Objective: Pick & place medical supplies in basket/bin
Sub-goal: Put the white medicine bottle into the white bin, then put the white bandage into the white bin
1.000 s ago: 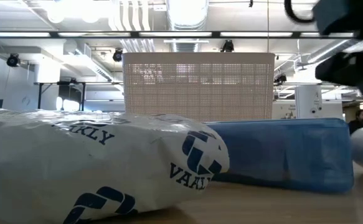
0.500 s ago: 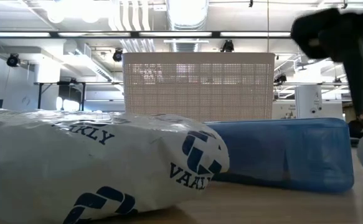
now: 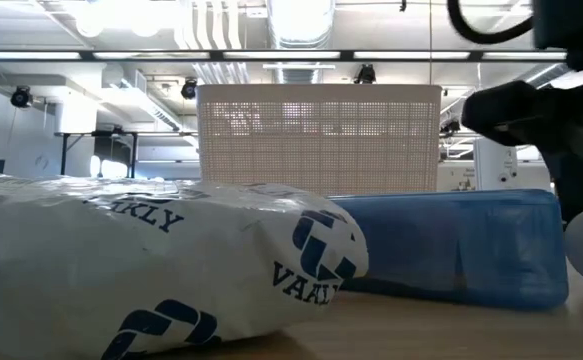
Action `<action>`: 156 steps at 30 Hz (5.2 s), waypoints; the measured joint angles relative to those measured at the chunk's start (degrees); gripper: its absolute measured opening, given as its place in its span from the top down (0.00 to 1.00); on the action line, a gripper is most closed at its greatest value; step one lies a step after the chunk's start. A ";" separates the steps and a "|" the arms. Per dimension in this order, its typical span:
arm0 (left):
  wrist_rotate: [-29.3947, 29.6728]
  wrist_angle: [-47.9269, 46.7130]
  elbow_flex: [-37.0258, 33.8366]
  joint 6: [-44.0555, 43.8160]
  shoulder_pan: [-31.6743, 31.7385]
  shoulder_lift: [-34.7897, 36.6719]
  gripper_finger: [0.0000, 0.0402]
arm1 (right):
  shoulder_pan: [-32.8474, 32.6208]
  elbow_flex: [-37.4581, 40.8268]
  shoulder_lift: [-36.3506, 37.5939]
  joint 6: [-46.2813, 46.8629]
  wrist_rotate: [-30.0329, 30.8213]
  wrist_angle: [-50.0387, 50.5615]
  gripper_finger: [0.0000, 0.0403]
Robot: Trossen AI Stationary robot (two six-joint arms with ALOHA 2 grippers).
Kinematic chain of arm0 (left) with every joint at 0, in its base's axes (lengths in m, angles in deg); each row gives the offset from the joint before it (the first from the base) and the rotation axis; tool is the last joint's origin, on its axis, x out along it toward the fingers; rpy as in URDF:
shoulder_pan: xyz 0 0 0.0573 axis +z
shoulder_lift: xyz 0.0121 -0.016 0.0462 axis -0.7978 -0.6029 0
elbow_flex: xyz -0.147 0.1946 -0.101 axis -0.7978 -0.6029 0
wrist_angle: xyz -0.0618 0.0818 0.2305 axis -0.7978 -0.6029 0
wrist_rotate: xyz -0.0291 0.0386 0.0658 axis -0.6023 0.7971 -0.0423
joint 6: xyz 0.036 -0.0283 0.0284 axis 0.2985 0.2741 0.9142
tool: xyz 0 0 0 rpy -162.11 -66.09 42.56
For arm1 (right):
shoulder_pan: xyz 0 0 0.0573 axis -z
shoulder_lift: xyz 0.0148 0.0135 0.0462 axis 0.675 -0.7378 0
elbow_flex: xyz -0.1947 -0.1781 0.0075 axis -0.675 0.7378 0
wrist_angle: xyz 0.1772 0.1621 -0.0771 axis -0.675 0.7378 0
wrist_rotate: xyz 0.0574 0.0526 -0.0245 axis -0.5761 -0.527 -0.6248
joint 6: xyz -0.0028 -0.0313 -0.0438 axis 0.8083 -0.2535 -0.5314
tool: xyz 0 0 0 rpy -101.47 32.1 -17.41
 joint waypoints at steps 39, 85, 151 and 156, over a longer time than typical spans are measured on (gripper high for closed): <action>4.96 -9.97 2.51 -0.89 -1.72 0.79 0.34 | 49.59 -38.55 7.31 2.82 12.32 13.59 0.58; -1.57 -13.74 2.91 9.74 4.68 7.27 0.34 | 22.57 -3.17 22.62 19.67 5.93 21.14 0.19; -4.32 -13.70 0.10 1.29 6.51 7.15 0.34 | 23.89 17.38 8.07 17.01 12.85 -24.03 0.50; -4.83 -13.66 0.09 1.31 6.51 7.15 0.34 | 24.50 16.05 8.46 21.70 9.29 -22.06 0.61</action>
